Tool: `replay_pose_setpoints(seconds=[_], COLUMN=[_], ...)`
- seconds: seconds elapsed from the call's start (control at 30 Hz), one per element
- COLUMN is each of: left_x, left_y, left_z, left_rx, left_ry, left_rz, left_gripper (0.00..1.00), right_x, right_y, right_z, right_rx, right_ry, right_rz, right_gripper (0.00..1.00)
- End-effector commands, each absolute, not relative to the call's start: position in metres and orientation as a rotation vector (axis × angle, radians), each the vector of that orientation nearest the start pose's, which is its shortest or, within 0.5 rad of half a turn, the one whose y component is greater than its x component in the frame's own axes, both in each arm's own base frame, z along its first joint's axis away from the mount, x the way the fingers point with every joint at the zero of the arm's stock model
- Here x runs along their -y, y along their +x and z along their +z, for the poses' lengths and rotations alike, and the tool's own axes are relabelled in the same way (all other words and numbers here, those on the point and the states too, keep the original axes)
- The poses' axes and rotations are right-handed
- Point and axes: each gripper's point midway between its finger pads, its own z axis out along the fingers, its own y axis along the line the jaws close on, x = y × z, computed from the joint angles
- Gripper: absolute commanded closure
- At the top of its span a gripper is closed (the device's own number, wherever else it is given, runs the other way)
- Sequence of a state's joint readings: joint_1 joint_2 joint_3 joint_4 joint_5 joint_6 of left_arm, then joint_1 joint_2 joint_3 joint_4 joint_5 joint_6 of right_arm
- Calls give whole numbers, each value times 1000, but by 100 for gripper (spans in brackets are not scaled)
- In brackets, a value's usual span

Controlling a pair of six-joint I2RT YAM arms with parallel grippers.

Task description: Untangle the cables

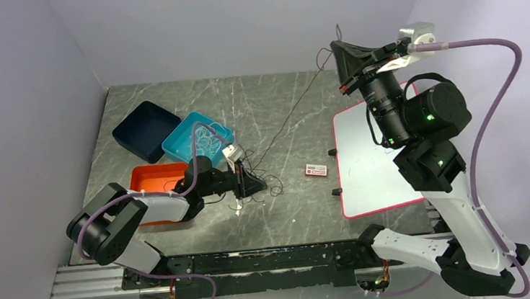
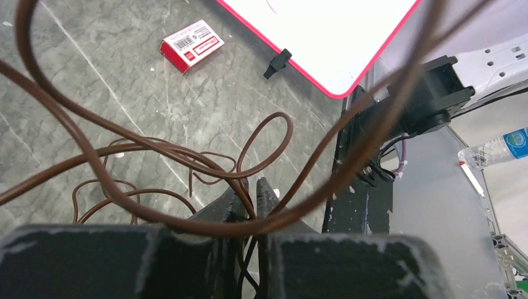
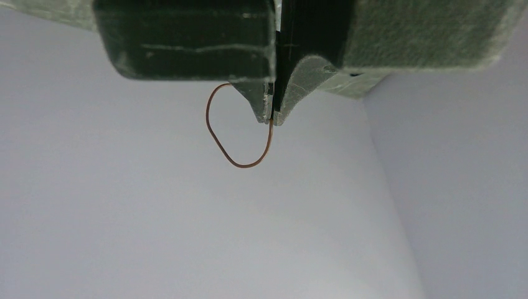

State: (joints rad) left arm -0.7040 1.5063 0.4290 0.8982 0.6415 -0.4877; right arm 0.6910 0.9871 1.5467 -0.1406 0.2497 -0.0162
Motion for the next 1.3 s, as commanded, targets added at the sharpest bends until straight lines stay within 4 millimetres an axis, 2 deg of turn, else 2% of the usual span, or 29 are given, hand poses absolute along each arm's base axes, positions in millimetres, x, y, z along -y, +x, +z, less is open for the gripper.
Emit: replay_pose_setpoints(seconds=[0.0,0.13,0.23,0.33,0.63,1.03,1.27], left_x=[329,328,327,327,323,319,317], left_y=[200,199,199,199,196,192,191], left_z=[114,110,107,104,91,81,76], left_rx=[-1784,-1797,-1808,-1817,-1853,-1885,-1900], left_ry=[715,711,707,703,692,672,664], left_rz=[-1380,-1380,-1378,-1372,-1371,-1362,-1355], left_gripper=[85,81,73,70,72,63,63], right_x=[-107,-88,-82,-78,-61,-34,-22], right_y=[242,234,230,228,222,204,195], right_z=[604,614,618,620,632,663,671], right_rx=[-1085,-1048,-1033,-1025,-993,-880,-853], right_ry=[-68,-18,-7,0,32,102,129], right_rz=[325,280,262,250,189,120,99], right_gripper=[100,100,100,100,100,100,100])
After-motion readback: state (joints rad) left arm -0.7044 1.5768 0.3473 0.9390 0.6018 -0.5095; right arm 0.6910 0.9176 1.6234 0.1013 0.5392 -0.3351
